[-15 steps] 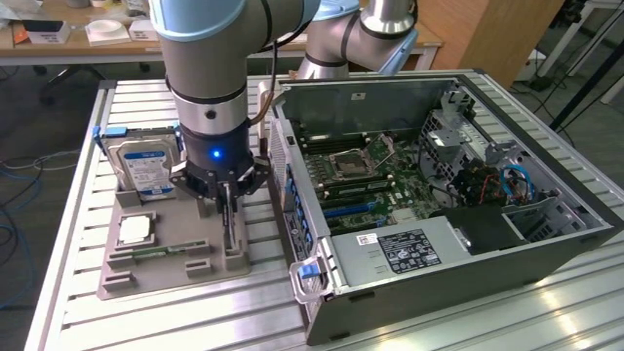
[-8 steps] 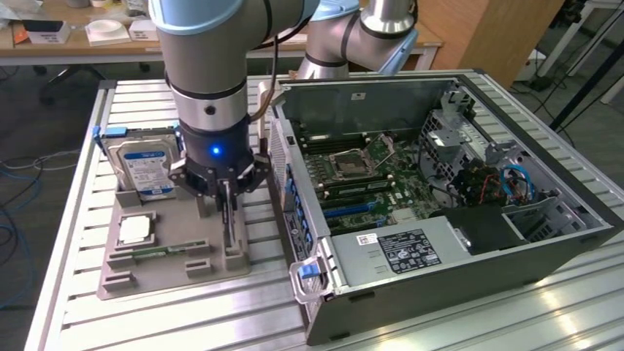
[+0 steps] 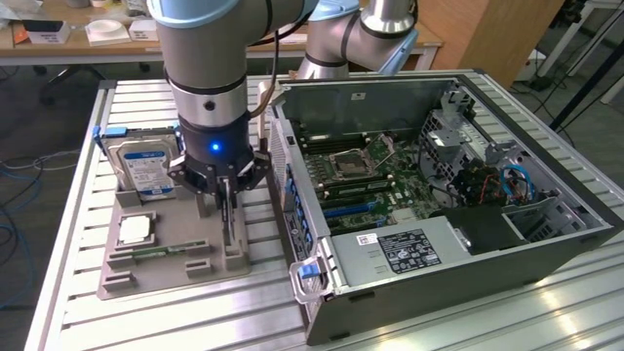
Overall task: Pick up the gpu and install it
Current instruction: 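Pick up the gpu and move the gpu toward the slot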
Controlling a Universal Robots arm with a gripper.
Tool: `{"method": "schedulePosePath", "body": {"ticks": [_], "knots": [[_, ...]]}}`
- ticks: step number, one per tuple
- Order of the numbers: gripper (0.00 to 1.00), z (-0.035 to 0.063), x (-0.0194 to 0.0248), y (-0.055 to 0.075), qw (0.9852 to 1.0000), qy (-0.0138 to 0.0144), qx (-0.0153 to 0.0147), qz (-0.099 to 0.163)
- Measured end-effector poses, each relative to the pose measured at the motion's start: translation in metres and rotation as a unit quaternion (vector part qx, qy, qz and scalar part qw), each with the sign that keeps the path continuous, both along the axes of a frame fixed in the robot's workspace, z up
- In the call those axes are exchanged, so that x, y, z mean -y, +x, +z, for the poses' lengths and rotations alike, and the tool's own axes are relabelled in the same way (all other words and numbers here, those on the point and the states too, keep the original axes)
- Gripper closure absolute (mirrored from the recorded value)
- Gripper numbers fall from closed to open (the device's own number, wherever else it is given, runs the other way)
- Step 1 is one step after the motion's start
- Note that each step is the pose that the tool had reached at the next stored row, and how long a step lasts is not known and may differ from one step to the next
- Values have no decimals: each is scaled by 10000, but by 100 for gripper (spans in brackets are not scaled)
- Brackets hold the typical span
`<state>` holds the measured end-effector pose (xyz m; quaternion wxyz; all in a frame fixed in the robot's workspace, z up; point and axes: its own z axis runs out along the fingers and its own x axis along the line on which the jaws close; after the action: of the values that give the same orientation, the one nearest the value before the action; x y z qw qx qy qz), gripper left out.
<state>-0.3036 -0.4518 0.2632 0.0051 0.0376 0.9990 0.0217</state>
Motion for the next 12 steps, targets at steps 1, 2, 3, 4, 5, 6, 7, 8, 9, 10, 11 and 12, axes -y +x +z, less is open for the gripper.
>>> {"method": "schedulePosePath", "body": {"ticks": [1, 2, 3, 4, 5, 6, 7, 8, 9, 10, 11, 12], "knots": [[73, 5, 0, 0, 10000, 0, 0, 0], [73, 11, 0, 0, 10000, 0, 0, 0], [73, 18, 0, 0, 10000, -1, -1, 0], [73, 25, 0, 0, 10000, -1, -1, 0], [73, 28, 0, 0, 10000, 0, 0, 0], [73, 33, 0, 0, 10000, 0, 0, 0], [73, 39, 0, 0, 10000, -1, 0, 0], [73, 44, 0, 0, 10000, 0, 0, 0], [73, 49, 0, 0, 10000, -1, 0, 0], [73, 54, 0, 0, 10000, 0, 0, 0], [73, 58, 0, 0, 10000, 0, 0, 0], [73, 64, 0, 0, 10000, -1, 0, 0]]}}
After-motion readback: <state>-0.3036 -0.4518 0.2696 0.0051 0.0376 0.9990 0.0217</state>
